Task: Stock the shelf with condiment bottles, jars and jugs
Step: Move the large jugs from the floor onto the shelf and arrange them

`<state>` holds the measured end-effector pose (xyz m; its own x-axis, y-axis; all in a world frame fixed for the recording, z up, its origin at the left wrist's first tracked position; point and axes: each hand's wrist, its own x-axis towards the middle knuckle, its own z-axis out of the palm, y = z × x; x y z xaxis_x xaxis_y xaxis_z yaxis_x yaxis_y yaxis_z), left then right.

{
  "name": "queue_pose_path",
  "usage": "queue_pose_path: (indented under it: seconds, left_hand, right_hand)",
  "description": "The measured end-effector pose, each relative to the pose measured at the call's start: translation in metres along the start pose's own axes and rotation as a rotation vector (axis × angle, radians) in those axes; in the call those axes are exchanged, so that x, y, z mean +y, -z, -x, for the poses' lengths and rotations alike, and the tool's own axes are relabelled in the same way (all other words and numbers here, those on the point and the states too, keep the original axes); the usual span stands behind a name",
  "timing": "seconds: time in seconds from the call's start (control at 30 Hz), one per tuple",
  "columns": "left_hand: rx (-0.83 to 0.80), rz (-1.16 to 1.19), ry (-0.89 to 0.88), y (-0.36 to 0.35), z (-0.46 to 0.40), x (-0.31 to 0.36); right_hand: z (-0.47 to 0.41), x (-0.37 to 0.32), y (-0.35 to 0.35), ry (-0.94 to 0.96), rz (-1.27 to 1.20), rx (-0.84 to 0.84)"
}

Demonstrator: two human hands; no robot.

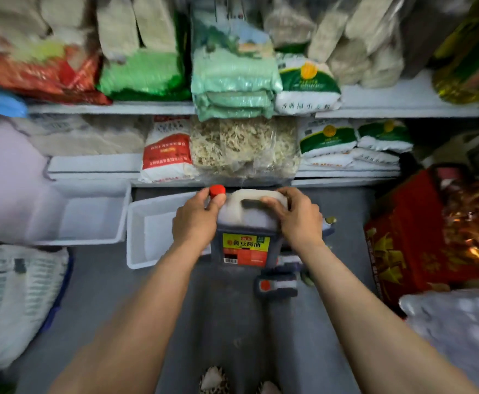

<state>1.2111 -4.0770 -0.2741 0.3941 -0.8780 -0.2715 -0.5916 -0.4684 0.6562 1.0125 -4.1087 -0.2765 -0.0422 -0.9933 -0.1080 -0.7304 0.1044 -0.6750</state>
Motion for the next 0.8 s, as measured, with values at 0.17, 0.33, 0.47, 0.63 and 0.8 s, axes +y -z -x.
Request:
queue_pose_path:
  seconds: [0.17, 0.33, 0.47, 0.63, 0.8]
  left_hand:
    - [0.017, 0.072, -0.151, 0.109, 0.018, 0.119]
    - [0.05, 0.124, -0.35, 0.2, 0.032, 0.236]
    - [-0.061, 0.323, -0.5, 0.239, 0.041, 0.308]
    - [0.067, 0.3, -0.561, 0.238, 0.027, 0.373]
    - [0.185, 0.319, -0.506, 0.213, -0.004, 0.436]
  right_hand:
    - [-0.007, -0.108, 0.123, 0.086, 0.001, 0.1]
    - [-0.024, -0.194, 0.234, 0.194, -0.034, 0.272]
    - [-0.044, -0.233, 0.304, 0.258, -0.077, 0.404]
    - [-0.094, -0.246, 0.364, 0.305, -0.11, 0.424]
    - [-0.176, -0.241, 0.412, 0.428, -0.106, 0.318]
